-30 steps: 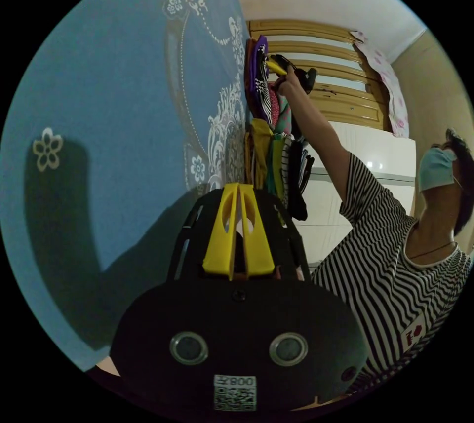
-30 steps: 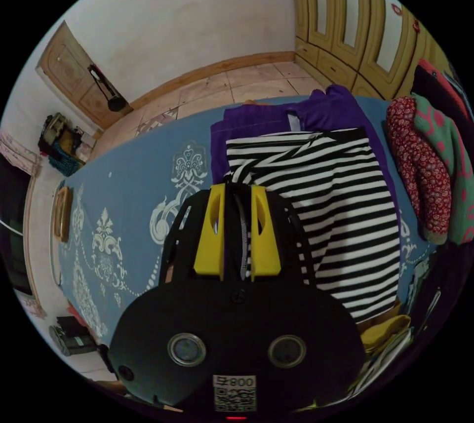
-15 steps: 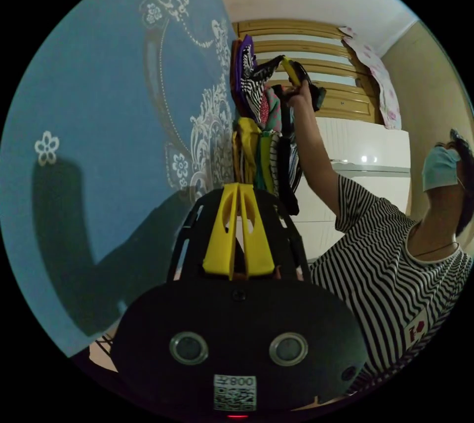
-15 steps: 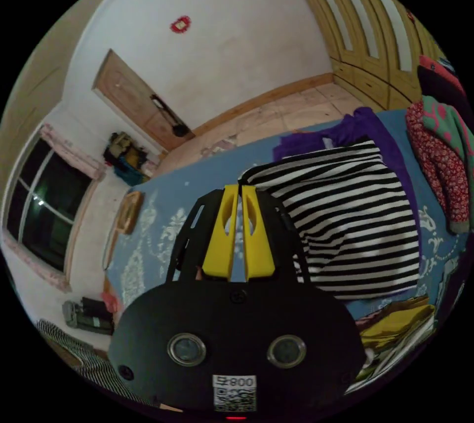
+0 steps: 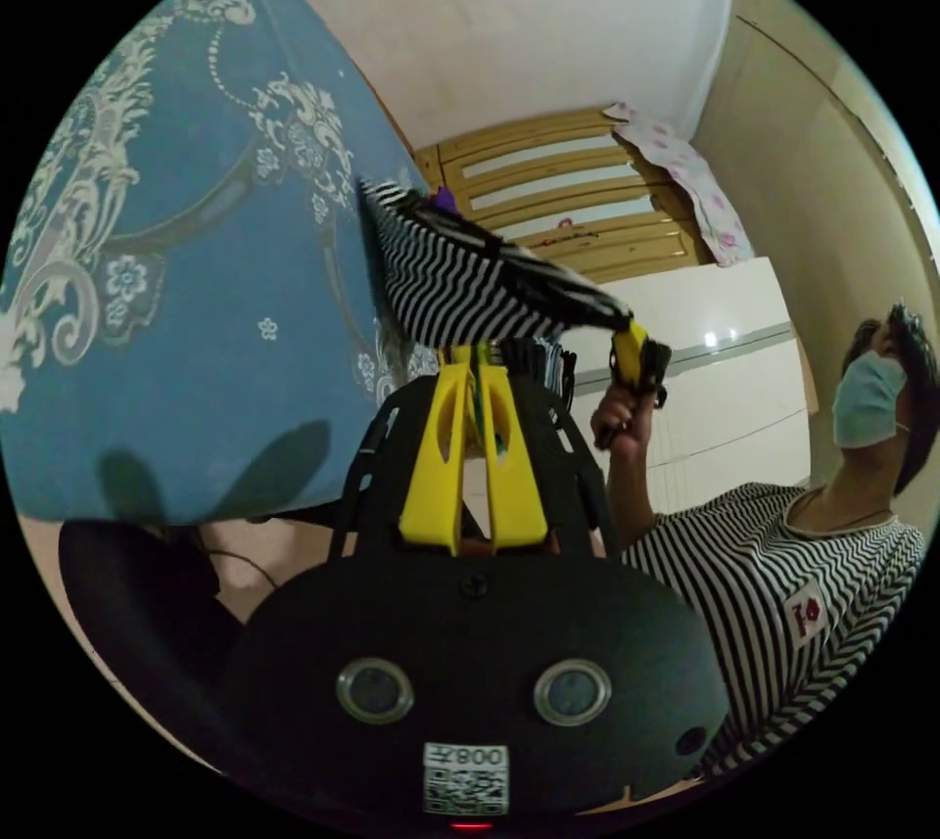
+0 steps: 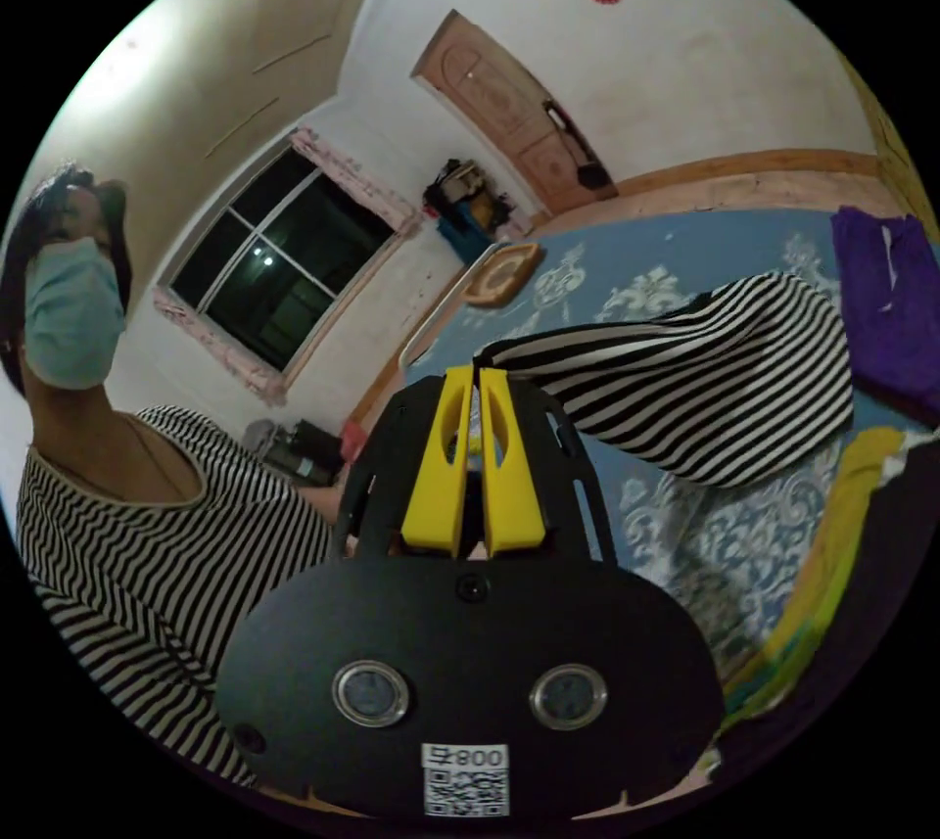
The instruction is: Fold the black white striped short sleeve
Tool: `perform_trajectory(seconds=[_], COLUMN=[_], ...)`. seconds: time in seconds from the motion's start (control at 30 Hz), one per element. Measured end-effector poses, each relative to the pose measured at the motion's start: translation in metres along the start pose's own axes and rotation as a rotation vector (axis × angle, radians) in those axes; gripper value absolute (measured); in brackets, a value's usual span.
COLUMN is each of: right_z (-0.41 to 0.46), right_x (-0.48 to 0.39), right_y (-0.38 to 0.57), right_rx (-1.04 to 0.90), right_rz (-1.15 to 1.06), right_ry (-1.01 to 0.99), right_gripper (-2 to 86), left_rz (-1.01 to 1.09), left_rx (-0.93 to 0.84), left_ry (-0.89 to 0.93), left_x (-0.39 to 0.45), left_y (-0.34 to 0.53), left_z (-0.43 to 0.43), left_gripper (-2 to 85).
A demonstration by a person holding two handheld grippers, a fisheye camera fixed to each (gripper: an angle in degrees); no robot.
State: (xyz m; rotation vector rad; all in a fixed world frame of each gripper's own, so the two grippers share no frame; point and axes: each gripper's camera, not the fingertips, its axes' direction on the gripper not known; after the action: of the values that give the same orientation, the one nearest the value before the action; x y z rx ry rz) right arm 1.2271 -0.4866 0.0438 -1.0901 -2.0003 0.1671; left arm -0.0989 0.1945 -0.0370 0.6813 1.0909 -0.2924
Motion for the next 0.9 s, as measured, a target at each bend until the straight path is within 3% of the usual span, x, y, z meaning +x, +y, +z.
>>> perform_trajectory(seconds=[0.17, 0.37, 0.6, 0.73, 0.9], right_z=[0.023, 0.015, -0.014, -0.028, -0.045], right_x=[-0.044, -0.092, -0.145, -0.159, -0.172], right_y=[0.092, 0.182, 0.280, 0.329, 0.398], right_rx=[-0.140, -0.159, -0.150, -0.121, -0.049], right_rz=[0.051, 0.032, -0.014, 0.014, 0.067], right_ry=[-0.092, -0.142, -0.099, -0.079, -0.080], right_gripper=[0.6, 0.7, 0.7, 0.7, 0.7], left_rz=[-0.035, -0.103, -0.114, -0.196, -0.284], left_rx=[0.036, 0.067, -0.084, -0.159, -0.203], left_ry=[-0.014, 0.055, 0.035, -0.063, -0.050], left_x=[-0.001, -0.010, -0.013, -0.026, -0.034], left_y=[0.024, 0.033, 0.003, -0.007, -0.005], left_z=[-0.034, -0.050, -0.022, -0.006, 0.009], left_gripper=[5.0, 7.5, 9.9, 10.6, 9.8])
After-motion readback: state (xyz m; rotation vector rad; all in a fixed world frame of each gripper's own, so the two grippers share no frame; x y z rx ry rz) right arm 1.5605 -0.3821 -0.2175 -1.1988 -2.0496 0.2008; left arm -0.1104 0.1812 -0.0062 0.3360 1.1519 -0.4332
